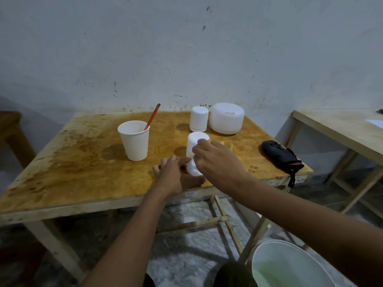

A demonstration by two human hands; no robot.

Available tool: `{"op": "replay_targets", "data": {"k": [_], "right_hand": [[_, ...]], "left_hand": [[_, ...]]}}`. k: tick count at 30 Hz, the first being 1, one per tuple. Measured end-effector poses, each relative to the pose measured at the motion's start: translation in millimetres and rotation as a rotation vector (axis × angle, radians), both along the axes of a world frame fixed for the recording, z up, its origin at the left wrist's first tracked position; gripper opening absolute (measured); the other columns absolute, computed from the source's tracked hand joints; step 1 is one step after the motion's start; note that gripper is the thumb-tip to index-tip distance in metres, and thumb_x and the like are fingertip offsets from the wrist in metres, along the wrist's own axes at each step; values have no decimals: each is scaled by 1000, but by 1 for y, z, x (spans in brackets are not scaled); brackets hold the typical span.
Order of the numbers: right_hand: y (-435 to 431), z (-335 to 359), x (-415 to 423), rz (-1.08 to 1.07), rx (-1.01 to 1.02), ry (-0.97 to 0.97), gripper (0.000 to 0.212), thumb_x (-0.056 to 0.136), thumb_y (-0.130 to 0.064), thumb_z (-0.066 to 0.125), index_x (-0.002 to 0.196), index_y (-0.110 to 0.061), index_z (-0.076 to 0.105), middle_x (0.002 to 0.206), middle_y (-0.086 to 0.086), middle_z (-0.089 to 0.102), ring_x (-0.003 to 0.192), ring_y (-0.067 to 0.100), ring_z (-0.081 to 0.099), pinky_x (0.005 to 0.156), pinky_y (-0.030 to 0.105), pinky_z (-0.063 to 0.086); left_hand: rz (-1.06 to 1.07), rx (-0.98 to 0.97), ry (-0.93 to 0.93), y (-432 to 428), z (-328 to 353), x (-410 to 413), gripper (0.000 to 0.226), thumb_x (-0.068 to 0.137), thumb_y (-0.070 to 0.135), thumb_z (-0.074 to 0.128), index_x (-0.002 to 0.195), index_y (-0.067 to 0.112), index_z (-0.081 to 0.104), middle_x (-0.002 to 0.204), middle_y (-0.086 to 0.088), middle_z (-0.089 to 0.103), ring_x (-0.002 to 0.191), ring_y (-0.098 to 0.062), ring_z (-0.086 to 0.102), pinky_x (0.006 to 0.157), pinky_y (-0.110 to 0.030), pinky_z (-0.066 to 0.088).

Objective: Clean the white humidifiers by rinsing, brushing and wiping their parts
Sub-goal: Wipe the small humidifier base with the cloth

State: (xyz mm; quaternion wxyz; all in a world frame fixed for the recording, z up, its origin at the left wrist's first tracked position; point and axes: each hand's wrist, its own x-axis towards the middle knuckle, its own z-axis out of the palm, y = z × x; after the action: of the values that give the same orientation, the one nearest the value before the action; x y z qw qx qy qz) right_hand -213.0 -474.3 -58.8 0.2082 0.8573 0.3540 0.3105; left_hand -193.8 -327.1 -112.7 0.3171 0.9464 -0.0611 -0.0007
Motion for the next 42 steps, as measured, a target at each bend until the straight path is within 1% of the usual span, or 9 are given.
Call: {"op": "replay_targets", "data": {"k": [5, 13, 18, 23, 26, 29, 35, 39, 42], "right_hand": [[1, -2, -3, 56, -166, 50, 13, 70, -16, 81, 82, -15, 74, 88, -1, 70, 90, 18, 60, 66, 31, 48], [-10, -22, 0, 52, 143, 268, 30, 73, -5, 78, 101, -15, 73, 104, 1, 70, 102, 21, 61, 75, 36, 55], [-14, -22, -1, 36, 328, 64, 38, 69, -1, 74, 105, -11, 71, 108, 3, 70, 98, 24, 64, 68, 33, 48], [2, -30, 6, -17, 793, 86, 39, 79, 7, 65, 115, -8, 70, 113, 7, 69, 104, 24, 63, 80, 35, 55], [12, -25, 8, -19, 1219, 228, 37, 92, 4, 52, 121, -13, 67, 119, -2, 64, 109, 9, 56, 90, 13, 44], [10, -26, 11, -118, 1454, 326, 37, 95, 1, 48, 123, -16, 66, 116, -10, 59, 102, -2, 50, 82, -3, 33], [-20, -32, 27, -203, 979, 776, 34, 94, -5, 47, 113, -19, 71, 112, -3, 67, 99, 14, 60, 83, 26, 49], [-28, -17, 32, -228, 551, 704, 31, 97, -8, 47, 112, -18, 71, 114, -1, 64, 93, 18, 50, 83, 39, 48], [-28, -9, 28, -296, 465, 690, 32, 99, -11, 46, 123, -17, 67, 124, 1, 57, 105, 19, 49, 88, 39, 48]], "left_hand": [[41, -13, 2, 0, -9, 9, 48, 88, 38, 69, 131, 34, 50, 133, 6, 41, 124, -21, 30, 91, -31, 19], [36, 2, -54, -5, 3, -1, 47, 94, 23, 56, 138, 39, 50, 136, 6, 46, 126, -19, 31, 98, -37, 18], [6, -1, -17, -5, 11, -5, 51, 96, 16, 53, 143, 32, 44, 144, 2, 41, 131, -21, 27, 104, -38, 20], [40, -88, 79, -8, 20, -12, 58, 93, 34, 63, 146, 33, 40, 154, -1, 25, 135, -29, 18, 115, -43, 21], [16, -95, 67, -5, 16, -10, 56, 93, 34, 62, 144, 34, 42, 150, 1, 28, 133, -28, 19, 113, -40, 20], [1, -31, 39, -1, 9, -5, 61, 87, 44, 65, 143, 35, 43, 152, 0, 33, 135, -24, 20, 108, -42, 17], [-79, -44, 57, 1, 12, -3, 72, 77, 65, 67, 141, 41, 44, 152, -1, 32, 136, -23, 19, 95, -36, 15], [-95, -26, 76, 2, 11, 0, 75, 77, 66, 67, 144, 44, 40, 154, -1, 30, 138, -23, 16, 99, -38, 15], [-81, -30, 55, 1, 9, 1, 71, 77, 66, 66, 141, 47, 42, 151, 0, 33, 138, -22, 17, 100, -39, 14]]}}
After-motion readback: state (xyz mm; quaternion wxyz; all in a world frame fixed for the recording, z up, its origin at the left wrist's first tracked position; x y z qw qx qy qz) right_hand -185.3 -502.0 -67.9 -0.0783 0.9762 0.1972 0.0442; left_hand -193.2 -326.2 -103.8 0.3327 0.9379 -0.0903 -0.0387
